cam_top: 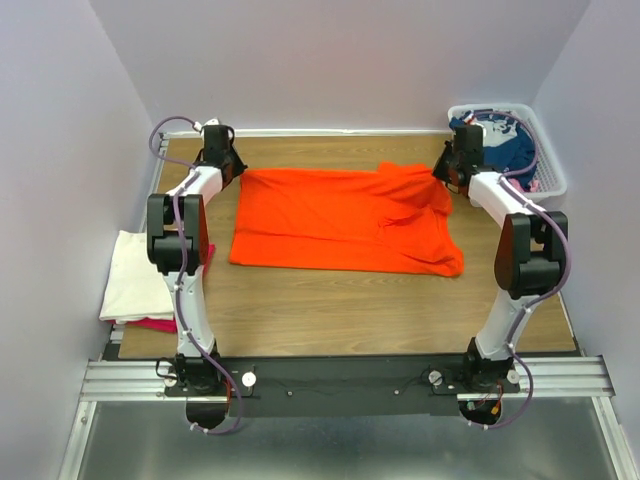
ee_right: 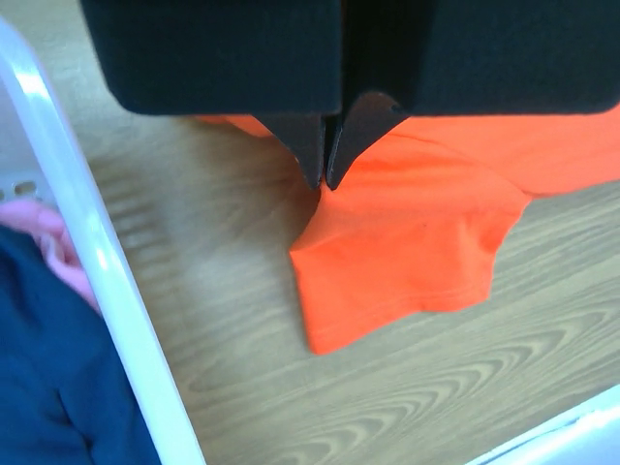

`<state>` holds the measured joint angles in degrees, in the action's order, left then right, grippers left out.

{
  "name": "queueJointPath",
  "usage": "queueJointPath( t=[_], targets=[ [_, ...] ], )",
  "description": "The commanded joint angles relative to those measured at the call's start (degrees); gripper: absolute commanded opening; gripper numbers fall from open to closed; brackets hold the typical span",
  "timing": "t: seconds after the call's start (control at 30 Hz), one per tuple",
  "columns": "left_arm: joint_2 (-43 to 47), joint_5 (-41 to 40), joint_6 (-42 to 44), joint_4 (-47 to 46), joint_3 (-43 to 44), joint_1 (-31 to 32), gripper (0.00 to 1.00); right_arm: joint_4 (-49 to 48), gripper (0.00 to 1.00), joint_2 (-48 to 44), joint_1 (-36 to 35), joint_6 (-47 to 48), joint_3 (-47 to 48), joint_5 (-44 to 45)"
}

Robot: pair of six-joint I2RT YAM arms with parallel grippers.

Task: Fold and stack the t-shirts
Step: Fold the tshirt

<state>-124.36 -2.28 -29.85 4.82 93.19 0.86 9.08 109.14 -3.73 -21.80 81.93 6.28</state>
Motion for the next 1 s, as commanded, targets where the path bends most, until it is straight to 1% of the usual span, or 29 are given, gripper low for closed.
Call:
queueJointPath(
  t=[0.0, 0.07, 0.1, 0.17, 0.57, 0.87, 0.9, 0.97],
  targets=[
    [4.99, 0.79, -1.79, -1.92, -2.92, -0.42, 0.00, -0.38, 0.00, -4.36, 0.47, -3.68, -4.84, 0.30],
    [5.96, 0.70, -1.97, -2.09, -5.11, -0.34, 0.00, -0.38, 0.01, -5.86, 0.47, -4.21, -6.78, 0.92],
    [7.18, 0.53, -2.41, -2.27, -5.90, -1.82, 0.00, -0.38, 0.00, -7.26, 0.47, -4.47, -8.52, 1.01],
    [8.86, 0.53, -2.76, -2.45, -8.01, -2.09, 0.00, -0.38, 0.00, -8.59, 0.47, -5.35, -10.03, 1.71],
    [16.51, 1.14, -5.39, -4.47, -20.40, -2.36, 0.00, -0.12, 0.01, -16.50, 0.47, -7.99, -20.22, 3.47],
    [19.06, 2.02, -7.33, -7.63, -26.56, -2.27, 0.00, -0.03, 0.01, -18.88, 0.47, -8.78, -24.36, 5.93],
    [19.58, 3.93, -7.42, -7.89, -27.00, -2.27, 0.00, -0.03, 0.01, -18.70, 0.47, -8.87, -24.45, 6.02],
    [20.20, 4.13, -7.59, -7.98, -27.97, -2.36, 0.00, -0.03, 0.01, -18.35, 0.47, -9.22, -24.62, 6.02]
  ],
)
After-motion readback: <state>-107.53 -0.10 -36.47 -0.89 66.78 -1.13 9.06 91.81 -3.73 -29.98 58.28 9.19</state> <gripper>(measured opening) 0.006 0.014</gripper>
